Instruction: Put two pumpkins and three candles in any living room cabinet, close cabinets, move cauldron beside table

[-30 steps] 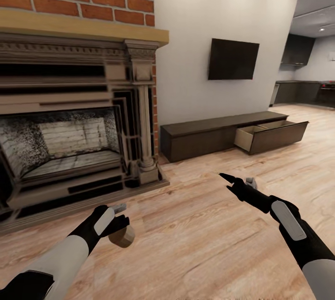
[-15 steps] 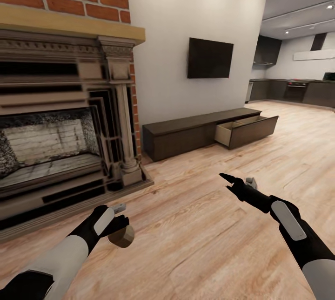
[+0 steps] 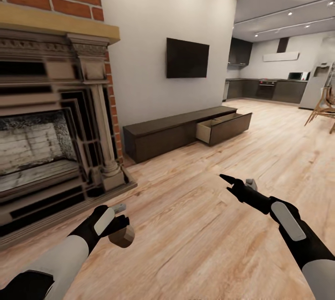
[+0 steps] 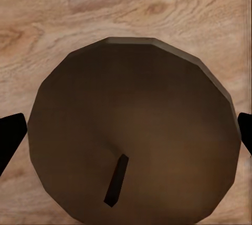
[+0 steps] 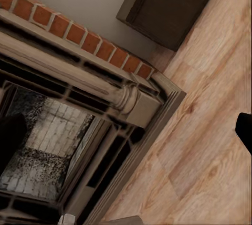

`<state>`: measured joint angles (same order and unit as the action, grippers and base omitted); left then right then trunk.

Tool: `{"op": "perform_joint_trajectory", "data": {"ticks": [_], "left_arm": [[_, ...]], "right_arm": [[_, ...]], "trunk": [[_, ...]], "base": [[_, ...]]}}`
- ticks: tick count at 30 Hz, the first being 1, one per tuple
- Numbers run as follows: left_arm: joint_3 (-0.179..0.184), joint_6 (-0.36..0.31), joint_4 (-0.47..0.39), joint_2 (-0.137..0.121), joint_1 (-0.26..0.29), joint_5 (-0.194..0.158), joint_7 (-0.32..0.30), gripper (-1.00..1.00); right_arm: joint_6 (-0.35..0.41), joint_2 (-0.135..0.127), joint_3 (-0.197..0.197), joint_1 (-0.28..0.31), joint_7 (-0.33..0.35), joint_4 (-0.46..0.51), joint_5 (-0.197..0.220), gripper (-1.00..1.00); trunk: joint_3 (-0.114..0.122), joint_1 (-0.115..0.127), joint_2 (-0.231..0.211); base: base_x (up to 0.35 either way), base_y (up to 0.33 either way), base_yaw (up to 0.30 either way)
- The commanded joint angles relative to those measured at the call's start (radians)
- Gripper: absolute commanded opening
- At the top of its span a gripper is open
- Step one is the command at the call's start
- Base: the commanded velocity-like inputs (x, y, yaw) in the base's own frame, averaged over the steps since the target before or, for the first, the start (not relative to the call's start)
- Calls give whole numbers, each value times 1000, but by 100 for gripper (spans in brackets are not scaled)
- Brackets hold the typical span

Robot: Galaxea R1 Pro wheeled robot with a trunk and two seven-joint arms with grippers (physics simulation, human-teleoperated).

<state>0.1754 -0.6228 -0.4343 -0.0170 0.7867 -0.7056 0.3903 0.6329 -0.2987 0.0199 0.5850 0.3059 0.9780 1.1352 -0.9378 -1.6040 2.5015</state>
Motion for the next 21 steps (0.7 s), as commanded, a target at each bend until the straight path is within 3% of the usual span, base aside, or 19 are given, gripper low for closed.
{"op": "perform_joint_trajectory", "data": {"ticks": [1,21], "left_arm": [[8,-3,-3,-1,0,-9,12,-100],[10,-3,-3,-1,0,-9,12,-100]], "right_arm": [[2,0,2,1,2,-2,3,100],[0,0,1,1,2,-22,3,100]], "trunk": [[-1,0,0],[-1,0,0]], "base": [[0,0,-278],[0,0,-278]]}}
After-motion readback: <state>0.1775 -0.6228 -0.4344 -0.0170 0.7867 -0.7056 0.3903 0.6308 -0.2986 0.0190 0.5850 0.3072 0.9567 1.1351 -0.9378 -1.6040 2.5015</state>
